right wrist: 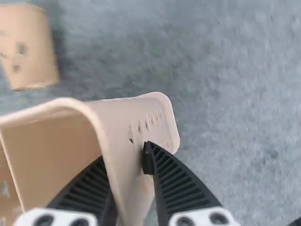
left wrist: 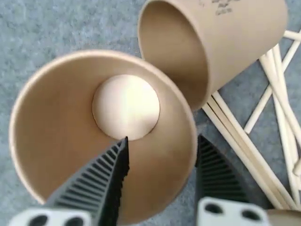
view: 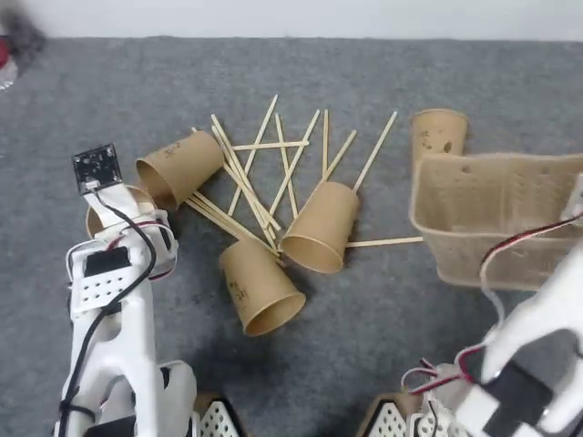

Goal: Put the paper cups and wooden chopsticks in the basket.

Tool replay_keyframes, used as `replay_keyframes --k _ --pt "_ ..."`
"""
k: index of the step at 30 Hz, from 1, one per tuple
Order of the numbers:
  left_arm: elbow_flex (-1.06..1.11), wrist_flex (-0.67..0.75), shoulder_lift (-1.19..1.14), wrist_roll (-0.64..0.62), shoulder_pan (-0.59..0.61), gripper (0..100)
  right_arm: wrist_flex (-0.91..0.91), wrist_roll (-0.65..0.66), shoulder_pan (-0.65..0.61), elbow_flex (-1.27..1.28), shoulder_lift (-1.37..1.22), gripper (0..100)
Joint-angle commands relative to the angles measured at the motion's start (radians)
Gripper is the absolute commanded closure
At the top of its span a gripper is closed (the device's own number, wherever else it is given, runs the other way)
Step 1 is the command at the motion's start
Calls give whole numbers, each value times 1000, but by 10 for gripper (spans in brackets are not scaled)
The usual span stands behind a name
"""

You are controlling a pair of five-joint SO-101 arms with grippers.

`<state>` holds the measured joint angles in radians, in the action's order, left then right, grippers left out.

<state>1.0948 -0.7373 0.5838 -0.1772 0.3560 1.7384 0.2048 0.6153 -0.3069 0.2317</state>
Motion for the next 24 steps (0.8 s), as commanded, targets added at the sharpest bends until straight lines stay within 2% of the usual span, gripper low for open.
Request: replay_keyframes --k 1,9,12,20,22,24 --pt "-5 32 21 -11 5 780 -27 26 59 -43 -33 991" --pt "7 34 21 -11 3 781 -153 63 76 -6 -85 991" --pt "8 35 21 -11 3 781 -189 71 39 38 -134 991" --pt "8 35 21 -11 3 781 -205 77 24 75 -266 991" --pt "10 51 21 -11 3 781 -203 124 25 75 -291 987" --pt "10 52 21 -11 3 781 -203 161 41 75 -295 938"
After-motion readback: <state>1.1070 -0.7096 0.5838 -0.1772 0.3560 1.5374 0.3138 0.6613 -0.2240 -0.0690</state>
